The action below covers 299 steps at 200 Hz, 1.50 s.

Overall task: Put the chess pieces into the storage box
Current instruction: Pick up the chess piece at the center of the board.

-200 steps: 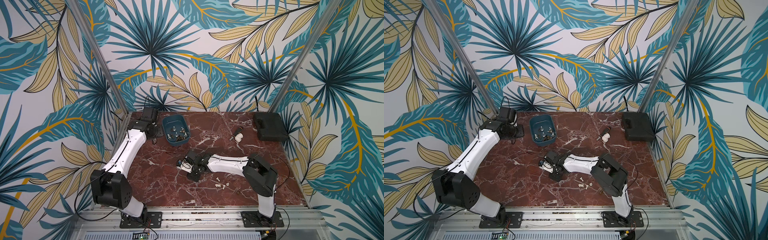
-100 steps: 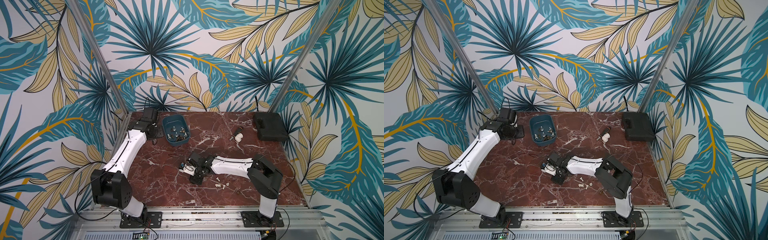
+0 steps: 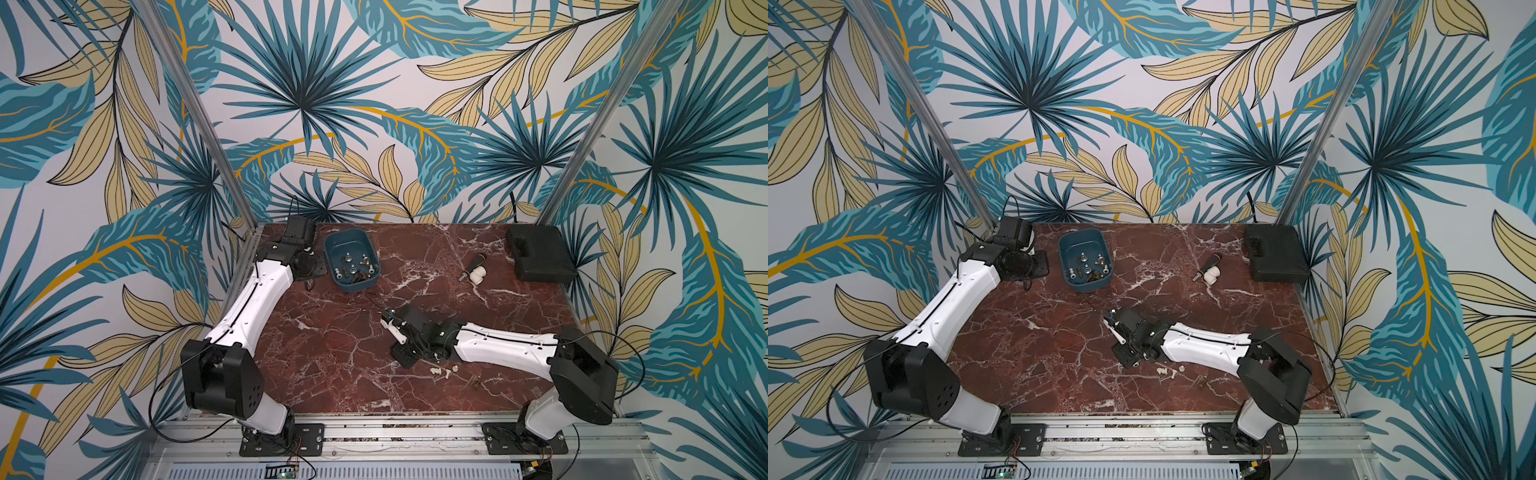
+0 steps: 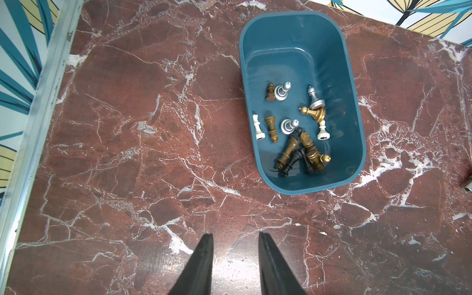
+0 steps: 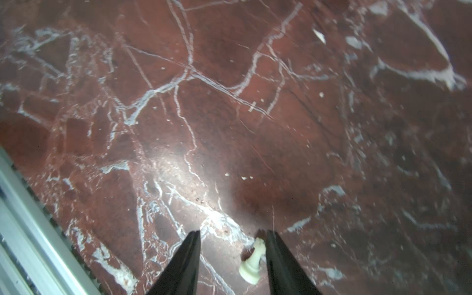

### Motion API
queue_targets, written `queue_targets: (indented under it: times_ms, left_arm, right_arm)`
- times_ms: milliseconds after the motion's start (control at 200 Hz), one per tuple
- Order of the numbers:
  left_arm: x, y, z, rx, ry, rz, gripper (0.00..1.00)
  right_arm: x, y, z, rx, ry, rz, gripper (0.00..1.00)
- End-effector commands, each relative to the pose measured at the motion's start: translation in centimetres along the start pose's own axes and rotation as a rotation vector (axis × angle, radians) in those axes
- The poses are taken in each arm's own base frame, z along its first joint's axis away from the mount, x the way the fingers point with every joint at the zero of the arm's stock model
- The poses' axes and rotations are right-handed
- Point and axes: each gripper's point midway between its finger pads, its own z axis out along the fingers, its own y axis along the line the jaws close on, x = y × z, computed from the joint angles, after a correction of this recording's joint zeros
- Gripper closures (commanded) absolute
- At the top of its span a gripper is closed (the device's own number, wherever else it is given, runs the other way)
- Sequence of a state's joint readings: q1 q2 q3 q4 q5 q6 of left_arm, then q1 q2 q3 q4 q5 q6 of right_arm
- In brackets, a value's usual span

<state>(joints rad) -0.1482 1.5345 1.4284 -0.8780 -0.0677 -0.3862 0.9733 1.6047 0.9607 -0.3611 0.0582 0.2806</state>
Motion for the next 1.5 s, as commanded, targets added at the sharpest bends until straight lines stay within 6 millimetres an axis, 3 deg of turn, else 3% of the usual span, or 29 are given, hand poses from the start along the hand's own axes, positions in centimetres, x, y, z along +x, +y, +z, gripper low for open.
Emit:
queue_targets:
  times_ms: [0, 245, 596, 917, 1027, 1127, 1217, 1332, 1493]
  left_arm:
    - [-0.9, 0.3, -1.2, 0.009, -0.054, -0.011, 0.66]
    - [-0.8, 0.1, -0.9, 0.020, -0.056, -0.019, 0.66]
    - [-0.4, 0.5, -1.0, 0.013, -0.049, -0.012, 0.66]
    - [-0.7, 0.4, -1.3, 0.017, -0.058, -0.013, 0.66]
    - [-1.0, 0.3, -1.5, 0.020, -0.067, -0.016, 0.66]
    - [-1.2, -0.3, -2.0, 0.057, -0.067, -0.016, 0.66]
    - [-1.4, -0.5, -2.5, 0.070, -0.076, -0.015, 0.66]
    - [-1.6, -0.5, -3.3, 0.075, -0.092, -0.011, 0.66]
    - [-0.8, -0.7, -3.6, 0.105, -0.087, -0.022, 0.66]
  right_arm:
    - [3.4, -2.1, -0.1, 0.152, 0.080, 0.161, 0.56]
    - [3.9, -3.9, 0.1, 0.283, 0.113, 0.169, 0.56]
    - [4.3, -4.8, 2.7, 0.337, 0.196, 0.135, 0.57]
    - [5.7, -4.4, 2.4, 0.285, 0.229, 0.140, 0.80]
    - [5.4, -4.0, 2.0, 0.262, 0.219, 0.139, 0.84]
    - [3.7, -3.6, 1.4, 0.248, 0.189, 0.122, 0.88]
    - [0.9, -3.0, 0.5, 0.237, 0.139, 0.094, 0.89]
    - [-4.1, -2.8, -0.8, 0.211, 0.048, 0.085, 0.89]
    - [-12.4, -4.0, -0.7, 0.153, -0.058, 0.130, 0.89]
